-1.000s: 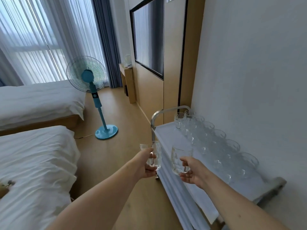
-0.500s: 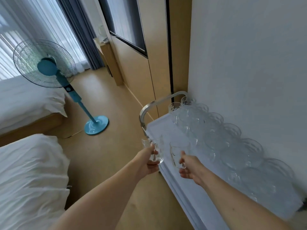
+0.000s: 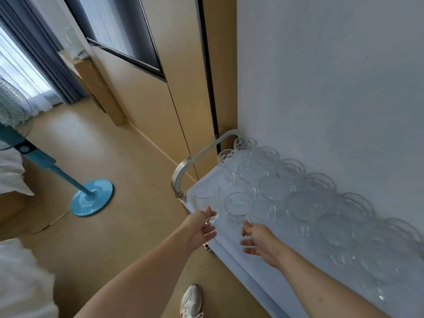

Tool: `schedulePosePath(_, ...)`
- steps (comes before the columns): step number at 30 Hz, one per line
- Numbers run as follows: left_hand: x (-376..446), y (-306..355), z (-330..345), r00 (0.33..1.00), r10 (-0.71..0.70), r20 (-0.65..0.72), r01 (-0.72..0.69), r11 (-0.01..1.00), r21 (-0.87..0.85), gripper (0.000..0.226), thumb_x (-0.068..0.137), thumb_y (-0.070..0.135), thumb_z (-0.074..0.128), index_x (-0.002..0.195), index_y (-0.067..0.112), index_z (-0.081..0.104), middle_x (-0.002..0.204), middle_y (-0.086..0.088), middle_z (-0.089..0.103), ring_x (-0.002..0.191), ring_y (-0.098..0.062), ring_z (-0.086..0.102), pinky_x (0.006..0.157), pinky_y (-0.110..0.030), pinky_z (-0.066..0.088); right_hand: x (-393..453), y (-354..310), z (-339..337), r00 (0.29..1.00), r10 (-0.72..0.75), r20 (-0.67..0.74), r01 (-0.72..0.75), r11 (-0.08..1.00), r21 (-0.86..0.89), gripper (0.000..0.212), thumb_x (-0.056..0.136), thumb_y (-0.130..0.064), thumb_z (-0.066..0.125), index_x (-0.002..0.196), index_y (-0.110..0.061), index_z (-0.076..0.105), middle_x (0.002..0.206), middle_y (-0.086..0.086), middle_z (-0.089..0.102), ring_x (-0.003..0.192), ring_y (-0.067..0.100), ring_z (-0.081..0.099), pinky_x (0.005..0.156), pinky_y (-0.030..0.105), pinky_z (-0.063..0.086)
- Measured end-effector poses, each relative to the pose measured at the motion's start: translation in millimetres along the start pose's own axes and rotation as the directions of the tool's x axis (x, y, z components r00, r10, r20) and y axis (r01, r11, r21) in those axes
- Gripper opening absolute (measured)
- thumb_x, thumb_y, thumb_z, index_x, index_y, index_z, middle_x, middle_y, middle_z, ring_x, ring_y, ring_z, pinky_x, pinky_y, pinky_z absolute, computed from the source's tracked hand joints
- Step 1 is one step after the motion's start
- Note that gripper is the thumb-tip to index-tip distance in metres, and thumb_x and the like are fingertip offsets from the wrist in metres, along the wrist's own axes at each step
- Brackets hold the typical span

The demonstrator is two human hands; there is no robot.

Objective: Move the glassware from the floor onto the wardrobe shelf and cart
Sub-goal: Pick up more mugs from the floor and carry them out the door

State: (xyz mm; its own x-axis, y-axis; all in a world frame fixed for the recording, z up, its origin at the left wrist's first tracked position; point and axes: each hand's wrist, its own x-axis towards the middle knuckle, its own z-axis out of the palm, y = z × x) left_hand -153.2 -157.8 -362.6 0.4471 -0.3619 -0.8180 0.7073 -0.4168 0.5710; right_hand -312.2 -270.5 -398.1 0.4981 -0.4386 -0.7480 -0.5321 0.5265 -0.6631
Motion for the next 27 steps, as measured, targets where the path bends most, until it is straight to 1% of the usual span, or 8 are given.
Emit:
schedulePosePath(5,35.6,23.2,-16.2,0.993,-0.046,0.106,0.041,0.998,0.054,0.030,0.103,0.036,0.053,0.106,0.010,0.068,0.101,-0.007,0.050,0.076,-0.019,0.048,0.077,-0.034,0.054,4.0,1.6,26.2,0.985,0.053,-0.165,-0.042,0.997,0.071,0.032,0.105,-0.031,0.048,0.103,-0.008,0.069,0.109,0.010,0.063,0.095,0.027,0.064,0.080,0.040,0.060)
schedulePosePath(8,56.9,37.0,-18.6,0.983,-0.072,0.168,0.061,0.996,0.066,0.029,0.103,0.034,0.054,0.105,0.009,0.069,0.113,-0.008,0.052,0.097,-0.023,0.055,0.087,-0.037,0.054,11.7,-5.1,39.4,0.965,0.055,-0.256,-0.028,0.994,0.106,0.027,0.104,-0.030,0.050,0.103,-0.013,0.071,0.115,0.008,0.062,0.091,0.026,0.064,0.071,0.036,0.058)
schedulePosePath(10,69.8,43.9,-19.7,0.974,-0.087,0.209,0.070,0.994,0.087,0.028,0.102,0.033,0.056,0.107,0.009,0.070,0.119,-0.007,0.051,0.108,-0.025,0.055,0.093,-0.039,0.053,17.7,-11.4,47.6,0.945,0.065,-0.321,-0.020,0.990,0.143,0.025,0.104,-0.029,0.051,0.103,-0.014,0.071,0.114,0.007,0.063,0.087,0.025,0.063,0.071,0.035,0.056)
schedulePosePath(15,95.9,51.4,-19.8,0.935,-0.131,0.329,0.073,0.980,0.183,0.025,0.103,0.030,0.055,0.119,0.012,0.065,0.134,-0.004,0.049,0.126,-0.025,0.048,0.105,-0.043,0.049,27.9,-20.1,71.4,0.887,0.129,-0.444,-0.016,0.968,0.249,0.022,0.104,-0.030,0.052,0.102,-0.017,0.071,0.109,0.001,0.064,0.094,0.027,0.066,0.082,0.042,0.058)
schedulePosePath(17,104.6,53.7,-17.2,0.918,-0.153,0.366,0.065,0.968,0.243,0.026,0.103,0.030,0.055,0.124,0.015,0.062,0.139,-0.001,0.049,0.129,-0.023,0.046,0.107,-0.042,0.047,33.6,-21.4,78.6,0.859,0.149,-0.490,-0.007,0.960,0.279,0.021,0.103,-0.030,0.054,0.102,-0.018,0.071,0.108,0.000,0.066,0.095,0.028,0.067,0.078,0.040,0.058)
schedulePosePath(20,116.7,58.6,-11.0,0.907,-0.187,0.378,0.056,0.942,0.330,0.026,0.102,0.030,0.057,0.123,0.016,0.063,0.140,0.000,0.050,0.128,-0.021,0.047,0.099,-0.038,0.051,41.8,-24.8,85.5,0.820,0.161,-0.549,0.009,0.956,0.293,0.020,0.102,-0.031,0.056,0.100,-0.019,0.071,0.105,0.000,0.067,0.093,0.027,0.067,0.072,0.037,0.058)
schedulePosePath(24,123.7,63.6,-6.6,0.914,-0.175,0.366,0.008,0.910,0.415,0.035,0.098,0.032,0.064,0.128,0.013,0.058,0.139,0.000,0.053,0.125,-0.021,0.050,0.094,-0.035,0.052,49.1,-26.9,86.8,0.760,0.165,-0.629,0.018,0.961,0.274,0.015,0.098,-0.032,0.063,0.089,-0.022,0.071,0.100,0.003,0.070,0.093,0.029,0.069,0.080,0.043,0.062)
schedulePosePath(27,121.6,66.4,-4.8,0.916,-0.161,0.368,-0.039,0.876,0.481,0.044,0.097,0.035,0.066,0.133,0.013,0.055,0.139,-0.002,0.053,0.126,-0.023,0.051,0.092,-0.034,0.050,46.9,-26.5,85.1,0.712,0.148,-0.687,0.060,0.961,0.269,0.014,0.091,-0.034,0.073,0.081,-0.024,0.071,0.093,0.002,0.073,0.087,0.026,0.069,0.078,0.043,0.062)
